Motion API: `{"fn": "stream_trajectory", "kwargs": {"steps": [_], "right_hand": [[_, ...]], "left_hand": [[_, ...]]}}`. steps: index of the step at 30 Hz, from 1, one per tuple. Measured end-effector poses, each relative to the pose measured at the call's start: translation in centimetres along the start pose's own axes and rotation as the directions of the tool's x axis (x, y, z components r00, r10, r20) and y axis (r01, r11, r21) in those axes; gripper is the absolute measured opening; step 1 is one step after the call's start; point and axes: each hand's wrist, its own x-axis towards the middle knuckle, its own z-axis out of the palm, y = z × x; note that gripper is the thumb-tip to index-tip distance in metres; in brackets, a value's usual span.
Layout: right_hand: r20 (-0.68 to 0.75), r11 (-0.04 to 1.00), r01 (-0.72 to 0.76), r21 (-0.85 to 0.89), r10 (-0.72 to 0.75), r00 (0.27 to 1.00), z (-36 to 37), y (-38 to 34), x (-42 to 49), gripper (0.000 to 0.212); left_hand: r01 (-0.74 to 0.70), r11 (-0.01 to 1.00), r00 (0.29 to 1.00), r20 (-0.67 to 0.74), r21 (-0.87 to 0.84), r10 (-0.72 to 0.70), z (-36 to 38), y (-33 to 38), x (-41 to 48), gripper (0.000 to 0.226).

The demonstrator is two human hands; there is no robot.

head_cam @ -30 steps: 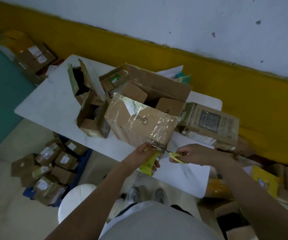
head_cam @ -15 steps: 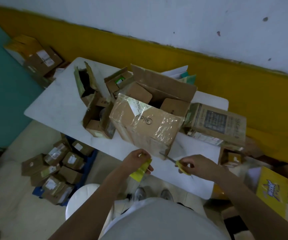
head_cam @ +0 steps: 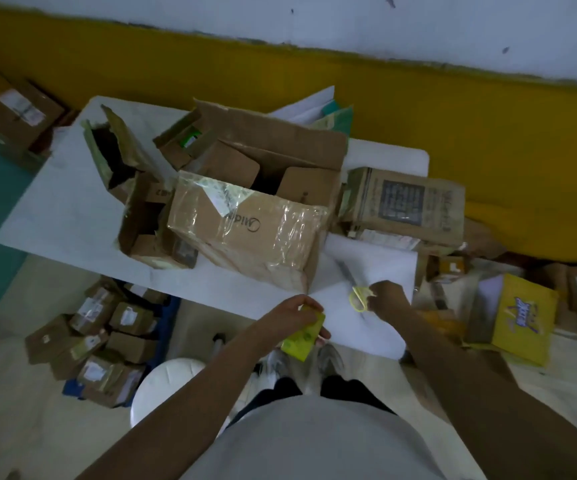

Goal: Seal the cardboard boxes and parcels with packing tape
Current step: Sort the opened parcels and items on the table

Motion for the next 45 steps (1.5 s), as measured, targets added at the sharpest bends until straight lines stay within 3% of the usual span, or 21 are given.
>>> {"fn": "stream_trajectory", "kwargs": {"steps": [2,5,9,12,20,25,29,35,39,41,44,45], "right_hand": [[-0.080,0.976,0.057,0.212,-0.041,0.996,-0.4,-0.8,-1.0,0.017],[-0.042,0.846,0.178,0.502,-0.182,0.982,-1.7,-2.8,-4.3,0.020],[-0.167,0.870,0.415,0.265,-0.382,0.909,-1.7,-4.6,-7.5,0.013],[-0.252,0.902,0.405,0.149,-0.362,0.897,-1.4,-5.3,-7.7,0.008],[-0.308,0.897,0.427,0.118,-0.375,0.874,-0.7,-7.0,-8.4,0.009],[-0.244,0.894,0.415,0.166,-0.371,0.896,1.7,-9.5,-7.8,0.008],[-0.163,0.897,0.381,0.225,-0.351,0.922,3.8,-11.3,-7.4,0.010],[-0.140,0.917,0.304,0.260,-0.276,0.951,4.8,-11.1,-5.8,0.026],[-0.056,0.952,0.207,0.227,-0.200,0.978,6.4,-9.0,-3.3,0.016],[-0.025,0.965,0.165,0.206,-0.163,0.986,7.6,-7.8,-2.1,0.012],[-0.011,0.976,0.131,0.173,-0.131,0.991,9.2,-6.7,-0.6,0.013],[-0.006,0.981,0.113,0.158,-0.113,0.994,9.7,-6.4,0.0,0.015]], "left_hand": [[-0.016,1.000,0.999,0.031,-0.024,0.016,0.5,0.3,0.3,0.018],[-0.035,0.999,0.998,0.047,-0.036,0.037,1.0,0.8,0.7,0.024],[-0.074,0.997,0.996,0.039,-0.030,0.075,1.7,1.4,1.2,0.032],[-0.084,0.996,0.995,0.049,-0.026,0.086,2.1,1.6,1.1,0.035],[-0.043,0.995,0.999,0.023,-0.088,0.045,1.1,1.2,0.3,0.032],[-0.040,0.984,0.998,-0.053,-0.172,0.032,-1.2,-1.8,-0.2,0.030],[-0.014,0.960,0.994,-0.110,-0.280,-0.018,-3.8,-4.0,-1.0,0.057],[0.109,0.975,0.935,-0.314,-0.196,-0.168,-4.0,-8.5,2.9,0.063],[0.166,0.980,0.935,-0.299,-0.107,-0.191,-4.3,-15.2,10.2,0.078],[0.224,0.972,0.934,-0.267,-0.074,-0.236,-4.1,-15.1,10.9,0.068],[0.245,0.966,0.931,-0.260,-0.080,-0.258,-3.3,-12.7,10.1,0.019],[0.257,0.965,0.930,-0.259,-0.053,-0.262,-3.1,-12.4,10.4,0.022]]}}
